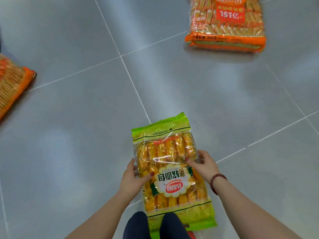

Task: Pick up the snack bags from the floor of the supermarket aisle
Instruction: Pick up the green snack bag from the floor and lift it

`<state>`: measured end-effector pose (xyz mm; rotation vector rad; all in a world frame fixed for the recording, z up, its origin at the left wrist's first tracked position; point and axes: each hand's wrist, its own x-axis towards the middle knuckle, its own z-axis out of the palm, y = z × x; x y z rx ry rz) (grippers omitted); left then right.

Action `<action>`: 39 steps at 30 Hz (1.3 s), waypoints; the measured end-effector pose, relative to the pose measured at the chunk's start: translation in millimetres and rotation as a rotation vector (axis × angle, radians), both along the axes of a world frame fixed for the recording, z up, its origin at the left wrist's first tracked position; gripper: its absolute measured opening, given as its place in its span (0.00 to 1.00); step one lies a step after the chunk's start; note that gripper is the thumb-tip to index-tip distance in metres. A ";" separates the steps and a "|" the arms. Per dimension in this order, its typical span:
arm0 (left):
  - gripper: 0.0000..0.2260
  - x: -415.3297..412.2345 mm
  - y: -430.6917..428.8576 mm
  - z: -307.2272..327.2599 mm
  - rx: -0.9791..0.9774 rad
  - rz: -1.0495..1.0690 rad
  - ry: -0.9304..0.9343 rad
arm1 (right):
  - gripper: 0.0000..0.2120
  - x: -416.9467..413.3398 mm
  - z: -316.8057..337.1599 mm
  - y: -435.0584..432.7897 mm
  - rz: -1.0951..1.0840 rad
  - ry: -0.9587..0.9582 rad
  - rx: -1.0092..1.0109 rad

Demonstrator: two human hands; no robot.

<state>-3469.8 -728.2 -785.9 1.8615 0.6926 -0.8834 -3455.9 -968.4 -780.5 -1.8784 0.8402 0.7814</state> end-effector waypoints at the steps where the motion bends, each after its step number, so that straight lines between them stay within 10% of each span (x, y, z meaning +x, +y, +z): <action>1: 0.37 -0.9 -2.5 -3.0 -0.012 0.011 -0.024 | 0.23 -0.2 -4.8 1.5 0.006 -0.017 0.015; 12: 0.25 6.1 -10.3 12.2 0.033 0.082 -0.187 | 0.05 -1.4 4.3 11.7 -0.149 -0.164 -0.003; 16: 0.25 27.4 -3.1 58.4 0.006 0.092 -0.265 | 0.14 16.6 55.7 15.0 -0.189 -0.238 0.007; 39: 0.27 171.0 -4.1 645.2 -0.086 0.034 -0.724 | 0.24 135.4 612.6 -0.4 -0.196 -0.641 0.046</action>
